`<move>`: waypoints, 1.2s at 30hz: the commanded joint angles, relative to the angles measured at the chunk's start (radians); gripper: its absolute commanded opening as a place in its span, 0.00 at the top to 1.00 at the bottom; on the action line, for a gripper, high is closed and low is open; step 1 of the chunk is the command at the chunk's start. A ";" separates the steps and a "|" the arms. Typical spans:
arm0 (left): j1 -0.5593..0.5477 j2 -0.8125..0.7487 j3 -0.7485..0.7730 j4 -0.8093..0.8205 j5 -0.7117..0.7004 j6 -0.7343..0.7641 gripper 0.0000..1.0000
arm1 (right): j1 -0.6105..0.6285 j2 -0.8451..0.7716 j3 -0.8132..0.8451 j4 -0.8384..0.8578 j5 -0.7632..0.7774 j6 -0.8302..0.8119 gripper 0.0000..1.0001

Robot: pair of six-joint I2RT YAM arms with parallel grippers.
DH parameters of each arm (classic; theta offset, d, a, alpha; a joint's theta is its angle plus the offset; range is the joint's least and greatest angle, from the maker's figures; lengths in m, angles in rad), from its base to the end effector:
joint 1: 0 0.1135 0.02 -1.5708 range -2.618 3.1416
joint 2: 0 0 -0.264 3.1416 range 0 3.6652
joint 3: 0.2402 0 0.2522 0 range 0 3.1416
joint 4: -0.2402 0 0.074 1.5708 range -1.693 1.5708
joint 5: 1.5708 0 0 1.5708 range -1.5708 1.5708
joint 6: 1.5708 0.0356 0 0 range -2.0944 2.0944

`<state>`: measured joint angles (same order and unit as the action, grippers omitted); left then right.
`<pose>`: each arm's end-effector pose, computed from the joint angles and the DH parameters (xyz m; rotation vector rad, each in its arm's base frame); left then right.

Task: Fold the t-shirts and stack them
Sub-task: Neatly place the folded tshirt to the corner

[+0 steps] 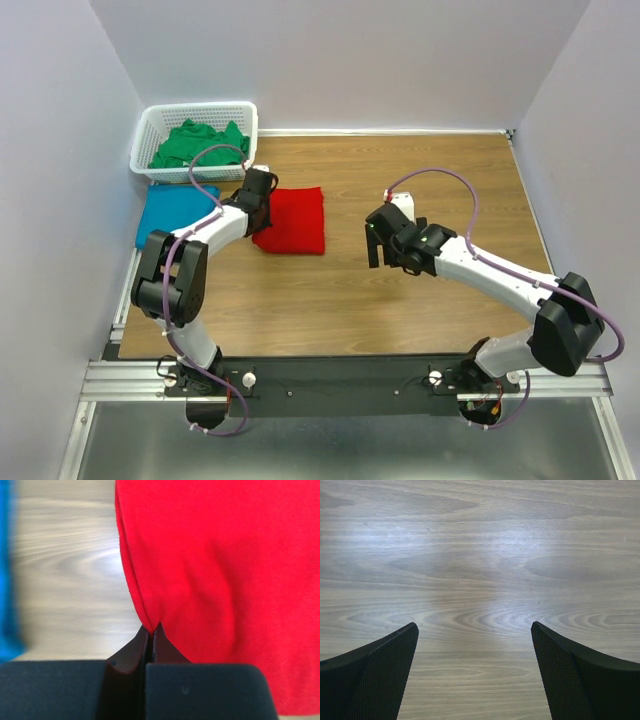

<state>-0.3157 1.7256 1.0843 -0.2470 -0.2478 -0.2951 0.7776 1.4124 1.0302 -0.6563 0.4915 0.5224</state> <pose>0.3462 -0.1039 0.1917 -0.0821 2.4212 0.0290 0.2124 0.1855 0.2477 -0.1444 2.4311 -0.0843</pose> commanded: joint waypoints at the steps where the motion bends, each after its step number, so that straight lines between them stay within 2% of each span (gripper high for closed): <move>1: 0.032 -0.070 0.020 -0.095 -0.209 0.096 1.00 | -0.026 -0.016 -0.027 -0.022 -0.019 -0.041 0.00; 9: 0.112 -0.069 0.061 -0.153 -0.324 0.140 1.00 | -0.041 -0.032 -0.027 -0.016 -0.050 -0.125 0.00; 18: 0.164 -0.040 0.115 -0.196 -0.479 0.185 1.00 | -0.049 -0.056 -0.019 -0.014 -0.129 -0.134 0.01; 25: 0.182 0.015 0.209 -0.232 -0.574 0.220 1.00 | -0.049 -0.053 0.001 -0.016 -0.157 -0.157 0.01; 36: 0.273 0.066 0.344 -0.294 -0.668 0.235 1.00 | -0.052 -0.044 0.048 -0.031 -0.165 -0.183 0.01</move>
<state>-0.0704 1.7775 1.3701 -0.5098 -0.8207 -0.0624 0.7322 1.3758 1.0328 -0.6613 0.3416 0.3614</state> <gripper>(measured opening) 0.015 0.991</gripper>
